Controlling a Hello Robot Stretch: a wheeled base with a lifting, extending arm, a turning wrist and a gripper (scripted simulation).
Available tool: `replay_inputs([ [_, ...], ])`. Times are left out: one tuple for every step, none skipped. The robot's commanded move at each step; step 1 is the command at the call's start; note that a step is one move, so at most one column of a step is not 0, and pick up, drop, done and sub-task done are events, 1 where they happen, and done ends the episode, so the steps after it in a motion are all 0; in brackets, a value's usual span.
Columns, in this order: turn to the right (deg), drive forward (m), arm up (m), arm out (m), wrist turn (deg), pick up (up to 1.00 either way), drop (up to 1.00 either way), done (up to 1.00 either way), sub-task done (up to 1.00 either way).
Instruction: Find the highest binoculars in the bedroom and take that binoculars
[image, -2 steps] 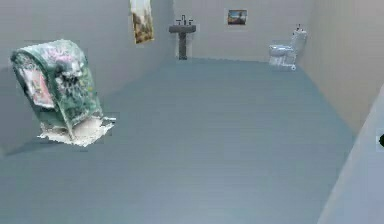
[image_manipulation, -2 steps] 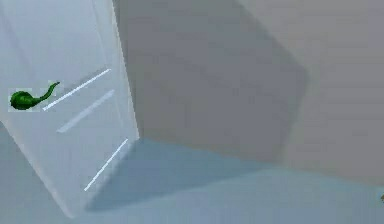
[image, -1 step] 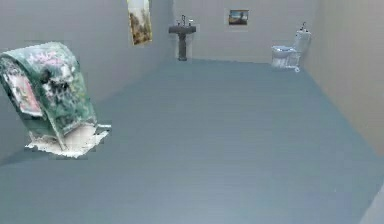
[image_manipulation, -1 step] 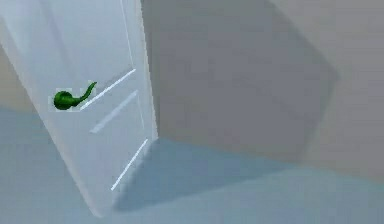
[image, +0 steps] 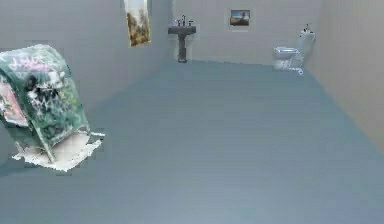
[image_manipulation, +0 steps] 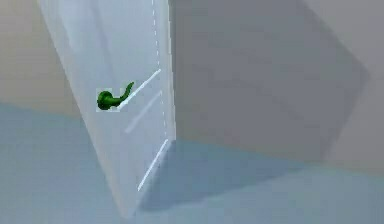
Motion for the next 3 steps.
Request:
replay_inputs([
  [36.0, 0.0, 0.0, 0.0, 0.0, 0.0, 0.0, 0.0, 0.0],
  [0.0, 0.9, 0.0, 0.0, 0.0, 0.0, 0.0, 0.0, 0.0],
  [45.0, 0.0, 0.0, 0.0, 0.0, 0.0, 0.0, 0.0, 0.0],
])
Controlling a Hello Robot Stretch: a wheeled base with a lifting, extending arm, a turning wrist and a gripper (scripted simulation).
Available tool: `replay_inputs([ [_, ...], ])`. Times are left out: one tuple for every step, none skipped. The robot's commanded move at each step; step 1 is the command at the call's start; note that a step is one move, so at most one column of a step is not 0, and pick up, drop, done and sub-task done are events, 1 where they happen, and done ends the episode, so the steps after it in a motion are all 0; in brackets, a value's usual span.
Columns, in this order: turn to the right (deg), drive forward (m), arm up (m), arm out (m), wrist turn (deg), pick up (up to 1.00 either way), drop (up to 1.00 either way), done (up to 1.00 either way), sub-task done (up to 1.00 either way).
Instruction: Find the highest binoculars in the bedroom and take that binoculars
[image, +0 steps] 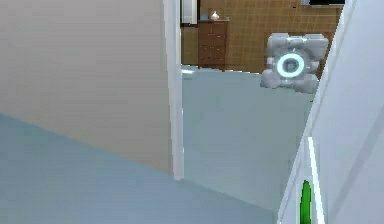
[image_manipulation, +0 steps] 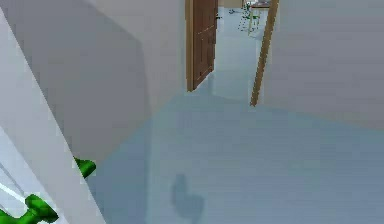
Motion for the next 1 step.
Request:
replay_inputs([
  [21.0, 0.0, 0.0, 0.0, 0.0, 0.0, 0.0, 0.0, 0.0],
])
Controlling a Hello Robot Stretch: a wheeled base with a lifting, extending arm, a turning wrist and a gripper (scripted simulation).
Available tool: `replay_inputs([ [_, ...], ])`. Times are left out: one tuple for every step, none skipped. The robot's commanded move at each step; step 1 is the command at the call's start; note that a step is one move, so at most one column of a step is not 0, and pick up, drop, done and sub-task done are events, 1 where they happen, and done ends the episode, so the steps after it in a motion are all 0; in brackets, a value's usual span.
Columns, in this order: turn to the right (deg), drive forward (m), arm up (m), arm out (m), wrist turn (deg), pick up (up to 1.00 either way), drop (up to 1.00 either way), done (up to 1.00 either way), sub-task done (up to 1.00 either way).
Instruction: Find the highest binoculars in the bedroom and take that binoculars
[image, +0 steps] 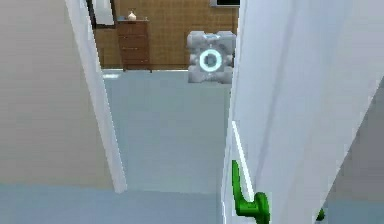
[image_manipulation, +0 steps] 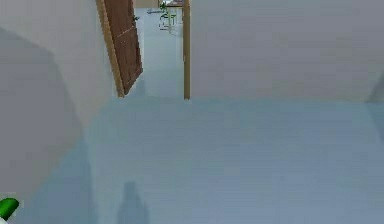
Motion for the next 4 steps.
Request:
replay_inputs([
  [0.0, 0.05, 0.0, 0.0, 0.0, 0.0, 0.0, 0.0, 0.0],
  [-39.0, 0.0, 0.0, 0.0, 0.0, 0.0, 0.0, 0.0, 0.0],
  [0.0, 0.25, 0.0, 0.0, 0.0, 0.0, 0.0, 0.0, 0.0],
  [27.0, 0.0, 0.0, 0.0, 0.0, 0.0, 0.0, 0.0, 0.0],
])
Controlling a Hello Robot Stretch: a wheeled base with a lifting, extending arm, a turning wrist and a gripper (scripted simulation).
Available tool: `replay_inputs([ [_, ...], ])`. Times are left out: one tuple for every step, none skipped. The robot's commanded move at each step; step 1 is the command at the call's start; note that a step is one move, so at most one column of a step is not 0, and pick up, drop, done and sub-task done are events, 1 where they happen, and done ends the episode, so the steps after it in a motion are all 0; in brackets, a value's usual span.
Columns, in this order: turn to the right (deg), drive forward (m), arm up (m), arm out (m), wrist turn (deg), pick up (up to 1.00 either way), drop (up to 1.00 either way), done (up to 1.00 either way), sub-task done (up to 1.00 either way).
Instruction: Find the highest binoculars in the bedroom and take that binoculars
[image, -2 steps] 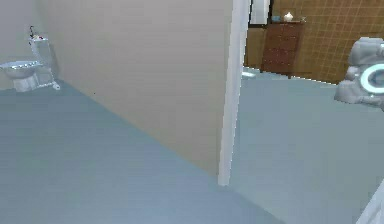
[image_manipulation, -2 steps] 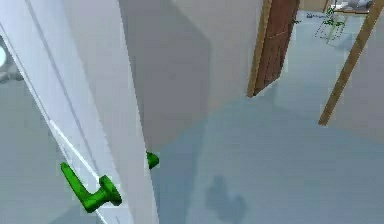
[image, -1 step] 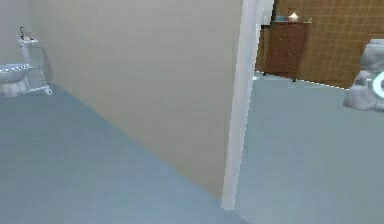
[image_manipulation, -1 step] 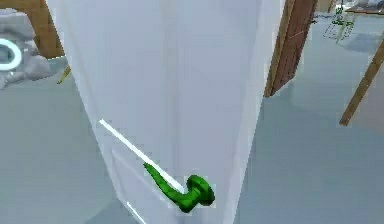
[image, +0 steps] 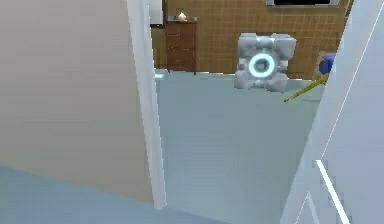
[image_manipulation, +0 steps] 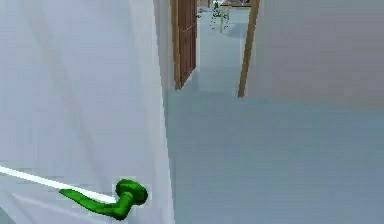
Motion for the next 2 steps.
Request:
replay_inputs([
  [0.0, 1.0, 0.0, 0.0, 0.0, 0.0, 0.0, 0.0, 0.0],
  [0.0, 0.3, 0.0, 0.0, 0.0, 0.0, 0.0, 0.0, 0.0],
])
